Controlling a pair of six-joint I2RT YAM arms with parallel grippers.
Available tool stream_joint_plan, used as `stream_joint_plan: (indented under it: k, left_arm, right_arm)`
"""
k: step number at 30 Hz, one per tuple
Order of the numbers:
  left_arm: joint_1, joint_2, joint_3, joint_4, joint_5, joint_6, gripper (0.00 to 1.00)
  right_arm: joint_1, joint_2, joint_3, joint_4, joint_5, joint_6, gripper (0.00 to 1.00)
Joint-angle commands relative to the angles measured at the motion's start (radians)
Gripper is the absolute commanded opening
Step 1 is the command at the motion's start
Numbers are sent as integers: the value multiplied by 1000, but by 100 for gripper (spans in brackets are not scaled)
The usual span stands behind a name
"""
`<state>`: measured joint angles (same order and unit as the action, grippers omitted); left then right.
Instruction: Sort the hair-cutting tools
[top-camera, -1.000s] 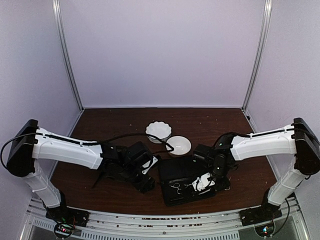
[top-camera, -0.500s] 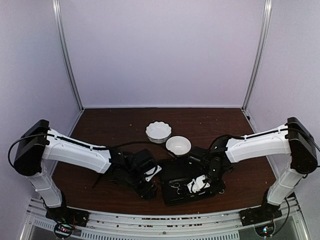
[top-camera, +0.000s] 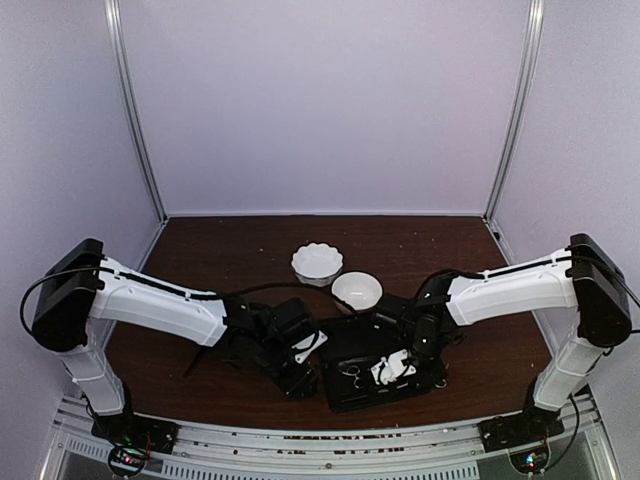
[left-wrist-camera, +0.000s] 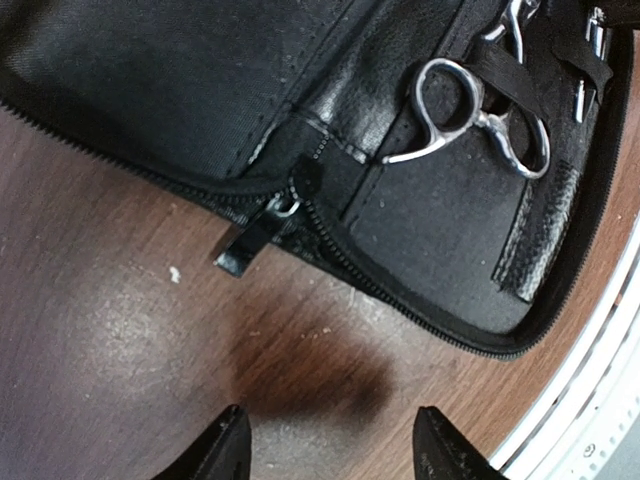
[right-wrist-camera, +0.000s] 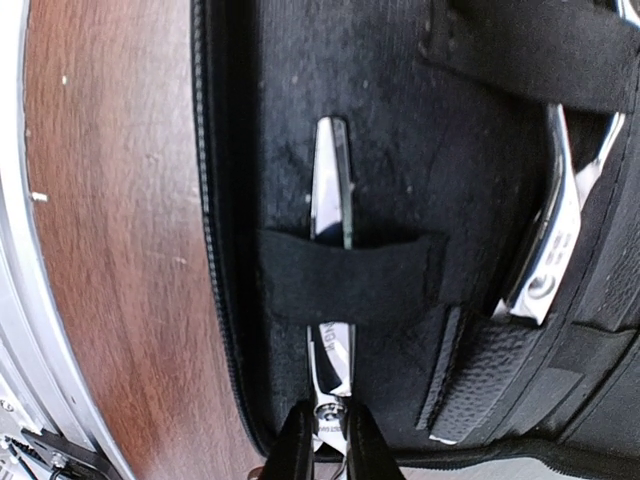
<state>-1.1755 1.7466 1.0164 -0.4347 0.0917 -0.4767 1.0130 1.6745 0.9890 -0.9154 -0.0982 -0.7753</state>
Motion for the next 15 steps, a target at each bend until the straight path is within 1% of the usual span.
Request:
stream_joint_plan:
  k: [1, 8, 15]
  left_arm:
    - [-7, 21, 29, 24, 19, 17, 58]
    - [-8, 21, 23, 25, 12, 9, 57]
    - [-9, 6, 15, 26, 1, 1, 56]
  right_arm:
    - [29, 46, 3, 109, -83, 21, 3]
    - [50, 66, 31, 116, -97, 29, 3]
    - [56, 88, 28, 159, -114, 38, 4]
